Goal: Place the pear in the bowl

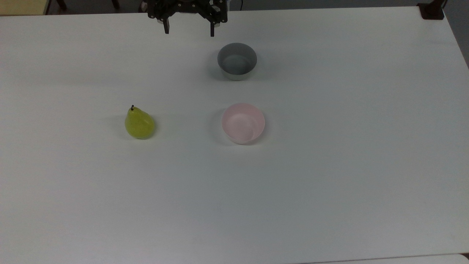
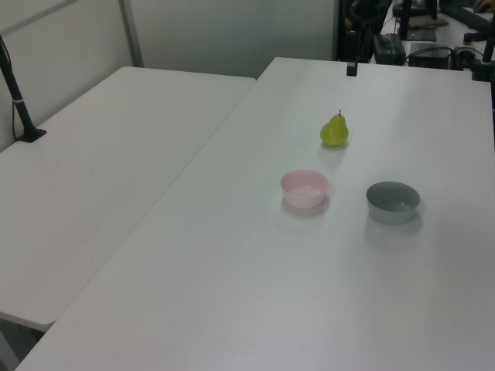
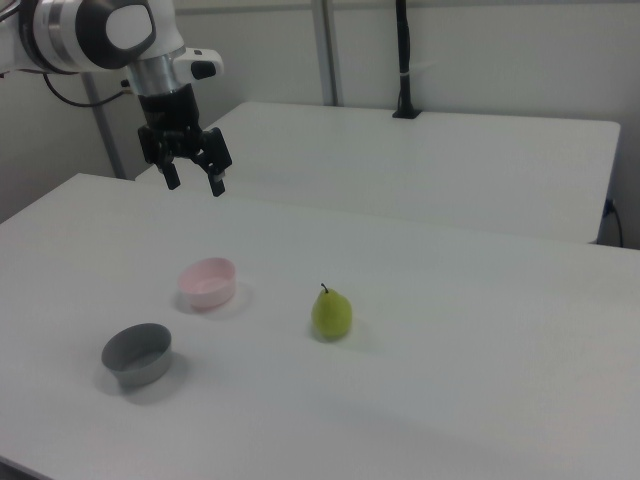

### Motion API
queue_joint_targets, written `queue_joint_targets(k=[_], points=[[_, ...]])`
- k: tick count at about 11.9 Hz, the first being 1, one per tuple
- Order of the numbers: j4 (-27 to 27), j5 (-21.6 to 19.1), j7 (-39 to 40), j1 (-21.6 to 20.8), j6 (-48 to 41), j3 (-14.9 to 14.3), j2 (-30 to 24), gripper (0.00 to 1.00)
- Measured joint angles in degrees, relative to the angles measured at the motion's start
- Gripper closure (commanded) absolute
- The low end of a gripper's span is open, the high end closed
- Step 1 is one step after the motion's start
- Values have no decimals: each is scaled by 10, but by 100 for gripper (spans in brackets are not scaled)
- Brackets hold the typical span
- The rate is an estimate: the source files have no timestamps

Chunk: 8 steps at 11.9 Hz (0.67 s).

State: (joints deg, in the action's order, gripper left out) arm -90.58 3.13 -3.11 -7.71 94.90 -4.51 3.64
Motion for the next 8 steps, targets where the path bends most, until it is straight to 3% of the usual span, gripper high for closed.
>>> queue_joint_targets(k=[8], points=[[0, 0, 0, 1, 0, -3, -4, 0]])
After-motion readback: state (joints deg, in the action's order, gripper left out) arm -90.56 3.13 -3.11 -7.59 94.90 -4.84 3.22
